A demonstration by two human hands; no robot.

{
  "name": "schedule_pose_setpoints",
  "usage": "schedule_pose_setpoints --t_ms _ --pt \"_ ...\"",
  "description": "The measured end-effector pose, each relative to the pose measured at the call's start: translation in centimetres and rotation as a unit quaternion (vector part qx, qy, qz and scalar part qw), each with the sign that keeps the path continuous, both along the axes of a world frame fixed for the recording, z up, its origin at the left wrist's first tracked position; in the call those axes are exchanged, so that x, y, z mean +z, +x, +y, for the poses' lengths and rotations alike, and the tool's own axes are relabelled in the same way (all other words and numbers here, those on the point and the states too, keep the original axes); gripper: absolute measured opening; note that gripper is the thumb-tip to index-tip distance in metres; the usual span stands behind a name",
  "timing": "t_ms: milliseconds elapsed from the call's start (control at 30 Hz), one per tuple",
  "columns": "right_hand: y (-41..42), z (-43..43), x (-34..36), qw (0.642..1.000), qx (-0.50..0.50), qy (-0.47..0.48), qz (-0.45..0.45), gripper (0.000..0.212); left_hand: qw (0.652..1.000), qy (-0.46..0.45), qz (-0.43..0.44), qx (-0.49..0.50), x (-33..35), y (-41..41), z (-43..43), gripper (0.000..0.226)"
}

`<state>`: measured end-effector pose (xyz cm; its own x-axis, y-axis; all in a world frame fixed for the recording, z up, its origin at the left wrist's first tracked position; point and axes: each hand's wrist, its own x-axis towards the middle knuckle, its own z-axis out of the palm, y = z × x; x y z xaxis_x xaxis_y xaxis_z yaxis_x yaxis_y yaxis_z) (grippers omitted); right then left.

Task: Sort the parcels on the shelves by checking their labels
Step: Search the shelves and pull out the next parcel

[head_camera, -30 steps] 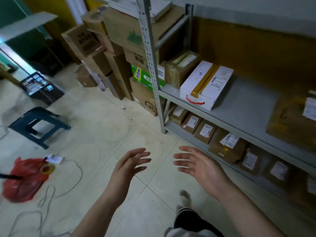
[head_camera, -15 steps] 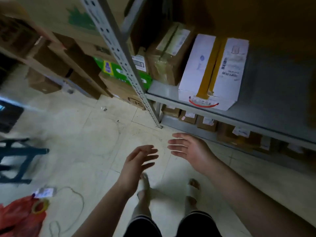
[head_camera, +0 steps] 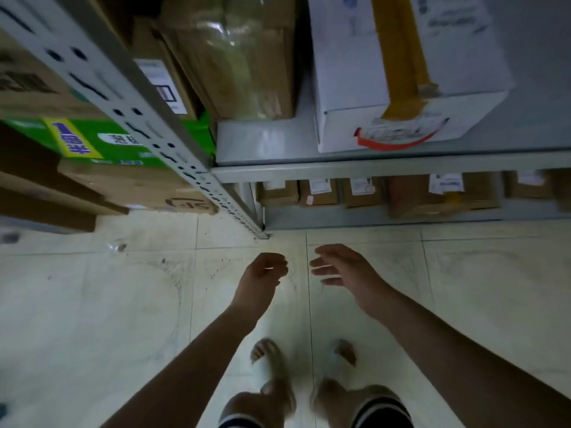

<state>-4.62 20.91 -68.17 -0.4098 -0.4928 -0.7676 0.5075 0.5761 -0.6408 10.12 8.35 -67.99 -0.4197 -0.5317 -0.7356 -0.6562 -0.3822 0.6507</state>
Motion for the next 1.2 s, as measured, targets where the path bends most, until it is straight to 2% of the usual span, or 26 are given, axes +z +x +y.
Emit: schedule_pose_setpoints --t_ms 133,200,300,400,433,500,567,633,700,767,867,933,1033,1100,1200 --pt "-1.5 -2.7 -9.7 0.999 -0.006 0.016 0.039 0.018 0.998 -0.057 -0.014 -0.022 -9.8 -2.6 -2.5 0.030" --pt "-3.1 -4.8 -14.9 0.998 0.001 0.028 0.064 0.018 0.989 -0.132 -0.029 -0.055 -14.5 -4.7 -4.2 0.038" --pt "-6.0 -8.7 -21.6 0.985 0.047 0.042 0.158 0.027 0.939 -0.300 -0.052 -0.159 -21.2 -8.1 -7.4 0.052" --pt "-8.5 -13.3 -25.9 0.972 0.058 0.002 0.226 0.019 0.907 -0.374 -0.064 -0.182 -26.4 -11.4 -11.0 0.068" --pt "-9.2 -14.9 -27.2 0.967 0.066 -0.006 0.248 0.016 0.907 -0.380 -0.064 -0.169 -28.0 -12.3 -12.3 0.073" --pt "-10.0 -17.6 -29.8 0.960 0.082 -0.006 0.267 0.023 0.928 -0.352 -0.048 -0.111 -30.2 -13.8 -14.1 0.080" --pt "-10.0 -19.4 -31.7 0.956 0.097 -0.009 0.278 0.028 0.948 -0.313 -0.029 -0.056 -31.6 -14.7 -15.1 0.076" --pt "-10.1 -20.0 -32.7 0.952 0.090 -0.004 0.291 0.026 0.951 -0.308 -0.013 -0.029 -31.8 -15.1 -15.2 0.073" --pt "-9.7 -19.4 -32.0 0.956 0.055 -0.028 0.286 0.024 0.945 -0.327 0.022 -0.014 -31.0 -14.6 -14.9 0.069" --pt "-9.5 -17.9 -30.4 0.952 0.023 -0.075 0.294 0.027 0.924 -0.374 0.075 -0.035 -29.7 -13.2 -13.4 0.064" --pt "-8.5 -14.4 -26.9 0.927 0.002 -0.125 0.353 0.034 0.896 -0.407 0.176 -0.017 -27.3 -10.8 -10.0 0.051" --pt "-7.4 -11.6 -25.3 0.915 -0.030 -0.150 0.374 0.036 0.893 -0.379 0.235 0.062 -26.1 -9.5 -7.9 0.050" --pt "-5.0 -7.3 -24.8 0.895 -0.110 -0.165 0.399 0.038 0.910 -0.285 0.249 0.169 -25.5 -8.2 -5.3 0.054" --pt "-3.8 -5.3 -25.2 0.887 -0.147 -0.170 0.403 0.039 0.918 -0.272 0.236 0.167 -26.1 -7.5 -3.5 0.048" --pt "-3.5 -3.3 -25.3 0.887 -0.184 -0.184 0.382 0.038 0.914 -0.264 0.266 0.157 -26.3 -7.1 -1.9 0.043"
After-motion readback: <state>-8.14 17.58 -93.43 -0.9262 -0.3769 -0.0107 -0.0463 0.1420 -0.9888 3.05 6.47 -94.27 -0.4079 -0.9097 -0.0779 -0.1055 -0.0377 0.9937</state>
